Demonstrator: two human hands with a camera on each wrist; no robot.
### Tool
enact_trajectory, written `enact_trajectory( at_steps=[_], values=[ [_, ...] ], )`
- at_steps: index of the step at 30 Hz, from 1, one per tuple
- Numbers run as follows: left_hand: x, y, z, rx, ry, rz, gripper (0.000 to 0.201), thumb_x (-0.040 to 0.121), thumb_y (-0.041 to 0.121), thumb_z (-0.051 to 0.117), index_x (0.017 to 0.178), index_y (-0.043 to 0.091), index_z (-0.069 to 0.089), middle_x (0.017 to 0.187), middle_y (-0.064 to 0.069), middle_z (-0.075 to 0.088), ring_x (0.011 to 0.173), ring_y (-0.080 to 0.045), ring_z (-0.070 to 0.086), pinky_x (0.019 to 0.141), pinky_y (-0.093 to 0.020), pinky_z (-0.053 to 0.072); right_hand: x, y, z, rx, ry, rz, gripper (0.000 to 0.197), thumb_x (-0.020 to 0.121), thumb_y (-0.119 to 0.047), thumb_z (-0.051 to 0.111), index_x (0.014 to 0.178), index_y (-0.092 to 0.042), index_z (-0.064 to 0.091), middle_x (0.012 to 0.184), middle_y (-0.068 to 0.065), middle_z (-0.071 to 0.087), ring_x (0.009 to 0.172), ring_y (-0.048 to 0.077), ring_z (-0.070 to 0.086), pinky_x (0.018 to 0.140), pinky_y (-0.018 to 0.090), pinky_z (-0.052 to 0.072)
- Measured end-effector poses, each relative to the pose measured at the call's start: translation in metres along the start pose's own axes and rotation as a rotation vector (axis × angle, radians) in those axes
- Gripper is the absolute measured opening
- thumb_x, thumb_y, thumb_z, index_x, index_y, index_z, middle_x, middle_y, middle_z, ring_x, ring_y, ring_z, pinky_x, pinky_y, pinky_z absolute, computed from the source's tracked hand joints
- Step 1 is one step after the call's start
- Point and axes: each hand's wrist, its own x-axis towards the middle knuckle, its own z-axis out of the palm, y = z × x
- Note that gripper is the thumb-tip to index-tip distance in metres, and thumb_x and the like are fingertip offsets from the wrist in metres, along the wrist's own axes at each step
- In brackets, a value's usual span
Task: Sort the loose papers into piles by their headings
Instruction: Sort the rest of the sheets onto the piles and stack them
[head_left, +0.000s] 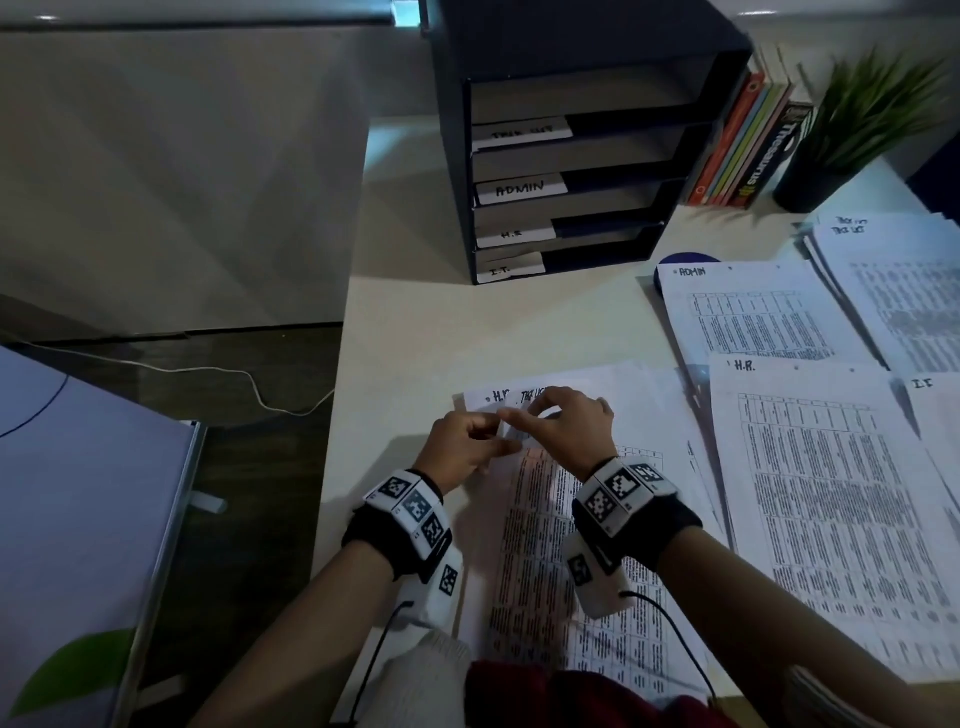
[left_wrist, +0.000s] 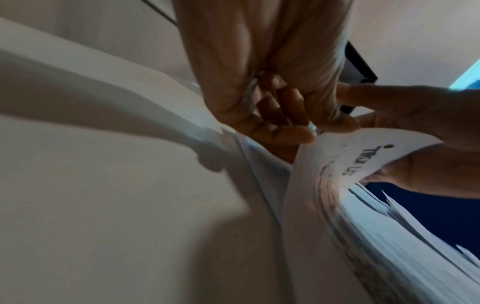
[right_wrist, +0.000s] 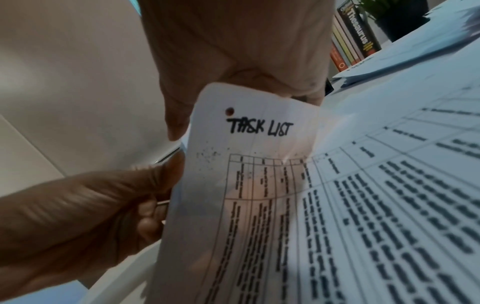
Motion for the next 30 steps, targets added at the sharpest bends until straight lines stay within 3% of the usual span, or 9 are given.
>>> enact_trajectory(
  at_steps=[4,6,9,13,16,19,23,27,30],
  values=[
    [0.0,0.0,0.003,0.057,0.004,0.014,0.028,0.088,0.029,0.058,0.063,0.016,0.063,0.056,-0.006,0.048,0.049,-0.015,0.041,0.053,-0.024,0.034,0.0,-0.003,0.001,-0.029,0.02,0.021,0.039,0.079,-0.061,0.056,0.073,-0.022,0.059,0.083,-0.014,0.055,0.088,0.009,0.056,0.109,0.047,0.019],
    [0.0,-0.003,0.002,0.074,0.002,0.033,0.034,0.091,0.03,0.053,0.065,0.01,0.064,0.06,-0.014,0.053,0.048,-0.011,0.044,0.056,-0.025,0.035,0.002,-0.002,0.001,0.02,0.022,0.031,0.037,0.082,-0.058,0.055,0.073,-0.022,0.059,0.084,-0.013,0.056,0.088,0.011,0.057,0.108,0.048,0.02],
    [0.001,-0.007,0.0,0.005,0.025,0.028,0.018,0.09,0.017,0.057,0.094,0.007,0.071,0.092,-0.009,0.07,0.044,0.008,0.05,0.052,-0.012,0.04,0.003,0.002,0.002,0.073,0.005,0.036,0.034,0.084,-0.054,0.055,0.076,-0.022,0.061,0.083,-0.011,0.058,0.078,0.007,0.052,0.108,0.047,0.023],
    [0.004,-0.01,0.002,-0.105,0.033,-0.002,0.035,0.086,0.008,0.06,0.12,0.001,0.057,0.104,0.001,0.062,0.062,0.012,0.06,0.05,-0.009,0.043,0.005,0.004,0.003,0.121,-0.017,0.015,0.035,0.085,-0.053,0.056,0.079,-0.019,0.065,0.074,-0.011,0.057,0.072,0.006,0.052,0.099,0.039,0.033],
    [0.005,-0.011,0.002,-0.159,0.068,-0.066,0.035,0.085,0.011,0.062,0.118,0.0,0.06,0.082,-0.003,0.068,0.05,0.005,0.054,0.047,-0.012,0.042,0.006,0.009,0.004,0.155,-0.024,-0.025,0.024,0.09,-0.031,0.057,0.067,-0.024,0.051,0.057,-0.015,0.046,0.056,-0.001,0.043,0.077,0.033,0.031],
    [0.005,-0.011,0.004,-0.189,0.094,-0.087,0.031,0.086,0.009,0.061,0.115,-0.001,0.061,0.054,0.009,0.061,0.042,0.005,0.047,0.045,-0.009,0.038,0.006,0.015,0.006,0.181,-0.03,-0.063,0.028,0.09,-0.025,0.057,0.064,-0.022,0.049,0.054,-0.016,0.044,0.054,-0.005,0.038,0.07,0.029,0.031],
    [0.003,-0.006,0.008,-0.172,0.095,-0.026,0.037,0.079,0.008,0.068,0.115,0.003,0.062,0.104,-0.005,0.068,0.088,-0.004,0.064,0.078,-0.012,0.05,0.005,0.019,0.009,0.249,0.001,-0.08,0.028,0.089,-0.027,0.06,0.063,-0.02,0.054,0.052,-0.014,0.046,0.054,0.0,0.042,0.065,0.027,0.031],
    [-0.002,0.003,0.011,-0.153,0.188,0.05,0.033,0.075,0.003,0.072,0.107,0.003,0.066,0.096,-0.006,0.069,0.078,-0.004,0.066,0.08,-0.02,0.054,0.004,0.016,0.007,0.403,0.007,-0.084,0.026,0.086,-0.021,0.064,0.068,-0.004,0.066,0.056,0.001,0.054,0.053,0.014,0.046,0.058,0.025,0.036],
    [-0.005,0.009,0.014,-0.119,0.2,0.107,0.031,0.075,0.001,0.071,0.105,0.005,0.066,0.09,-0.002,0.069,0.075,-0.002,0.066,0.075,-0.016,0.054,0.002,0.012,0.004,0.621,-0.001,-0.047,0.021,0.083,-0.015,0.067,0.063,-0.007,0.066,0.059,0.005,0.059,0.058,0.016,0.052,0.06,0.026,0.042]
  ],
)
